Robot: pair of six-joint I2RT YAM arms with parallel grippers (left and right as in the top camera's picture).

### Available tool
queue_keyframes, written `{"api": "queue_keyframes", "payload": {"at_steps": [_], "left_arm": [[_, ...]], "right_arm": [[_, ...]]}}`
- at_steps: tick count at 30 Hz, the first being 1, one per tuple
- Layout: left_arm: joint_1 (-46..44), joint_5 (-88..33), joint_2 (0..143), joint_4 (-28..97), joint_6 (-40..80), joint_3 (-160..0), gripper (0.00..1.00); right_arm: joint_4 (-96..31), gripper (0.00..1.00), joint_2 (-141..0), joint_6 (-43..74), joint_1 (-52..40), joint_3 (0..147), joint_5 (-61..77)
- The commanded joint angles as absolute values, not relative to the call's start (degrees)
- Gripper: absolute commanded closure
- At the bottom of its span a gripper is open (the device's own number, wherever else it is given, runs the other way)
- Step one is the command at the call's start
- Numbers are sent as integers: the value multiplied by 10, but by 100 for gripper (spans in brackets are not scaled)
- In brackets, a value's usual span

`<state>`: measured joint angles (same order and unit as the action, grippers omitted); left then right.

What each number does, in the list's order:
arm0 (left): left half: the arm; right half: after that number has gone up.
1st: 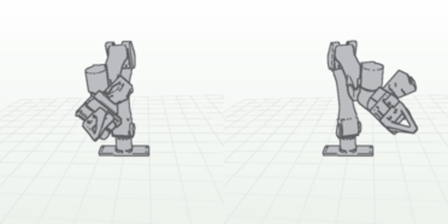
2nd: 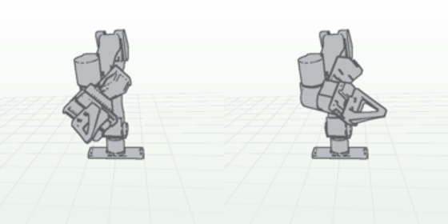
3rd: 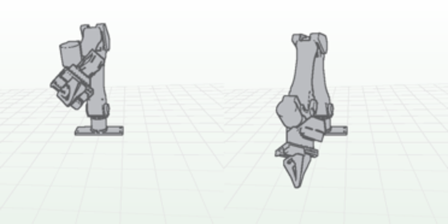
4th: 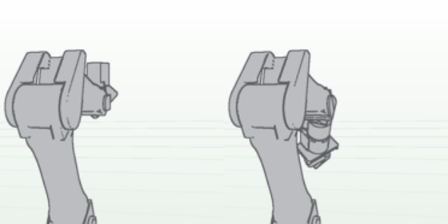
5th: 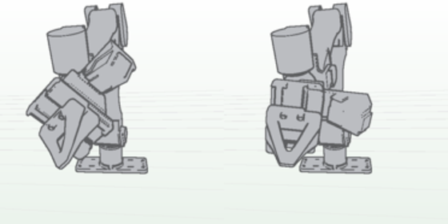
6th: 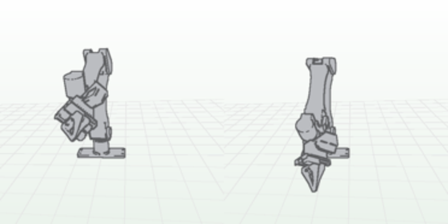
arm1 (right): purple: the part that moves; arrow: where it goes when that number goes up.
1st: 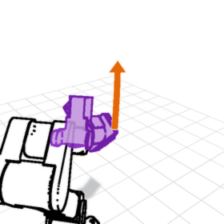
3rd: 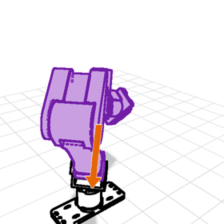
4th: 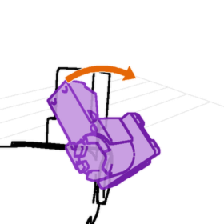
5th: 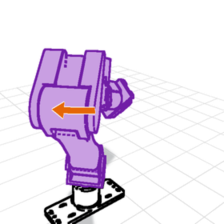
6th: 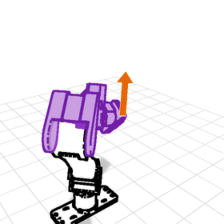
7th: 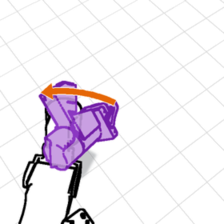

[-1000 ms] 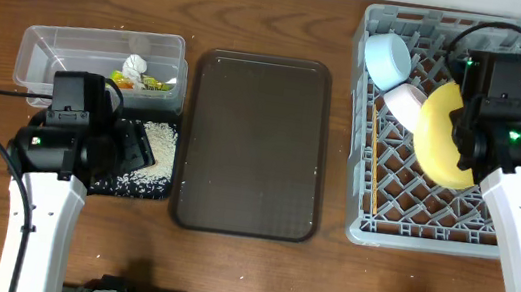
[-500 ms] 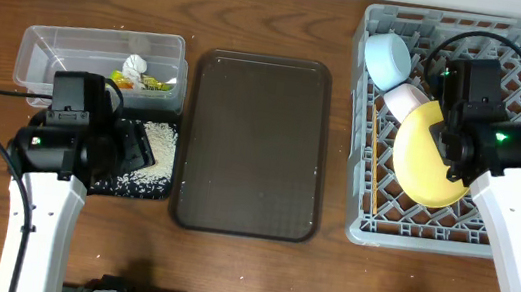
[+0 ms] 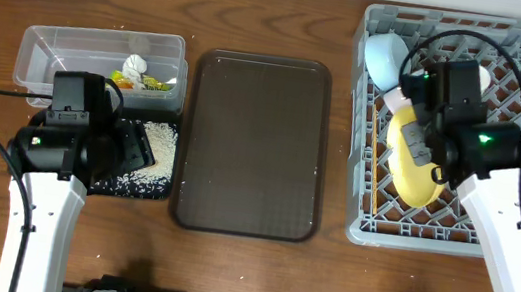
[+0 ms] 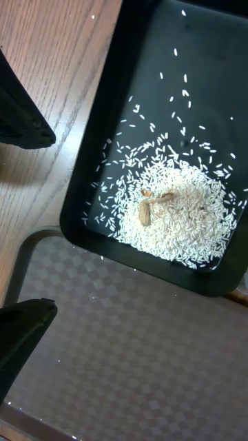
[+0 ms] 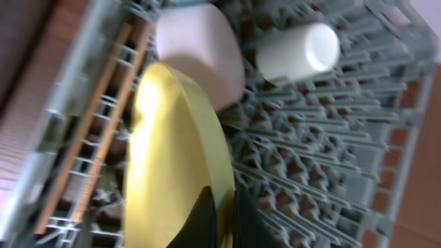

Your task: Sort waste into correct bins and load items into the dishwasher rack

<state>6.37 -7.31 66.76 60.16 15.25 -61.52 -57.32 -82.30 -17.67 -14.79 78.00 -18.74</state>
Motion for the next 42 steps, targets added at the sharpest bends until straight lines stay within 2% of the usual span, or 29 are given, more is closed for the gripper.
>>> {"api": "queue_keyframes", "payload": {"at_steps": [1, 6, 14, 24, 32, 37, 39, 42], "left_arm": [[67, -70, 670, 604, 158, -613, 28], [67, -70, 670, 604, 158, -613, 28], [67, -70, 670, 604, 158, -613, 28], [67, -70, 670, 604, 158, -613, 28], [67, -70, 670, 604, 158, -613, 28], [67, -70, 670, 604, 158, -613, 28], [67, -70, 670, 604, 158, -613, 28], [67, -70, 670, 604, 158, -613, 28]], "right_arm": [[-581, 99, -817, -125, -169, 779, -48], [-581, 97, -818, -67, -170, 775, -12], [-581, 94, -818, -58, -170, 770, 98], [-581, 94, -818, -58, -170, 770, 87], [-605, 84, -818, -58, -169, 770, 59], [-624, 61, -818, -31, -169, 770, 61], [-639, 59, -817, -17, -169, 770, 61], [-666, 68, -812, 0, -160, 770, 60]]}}
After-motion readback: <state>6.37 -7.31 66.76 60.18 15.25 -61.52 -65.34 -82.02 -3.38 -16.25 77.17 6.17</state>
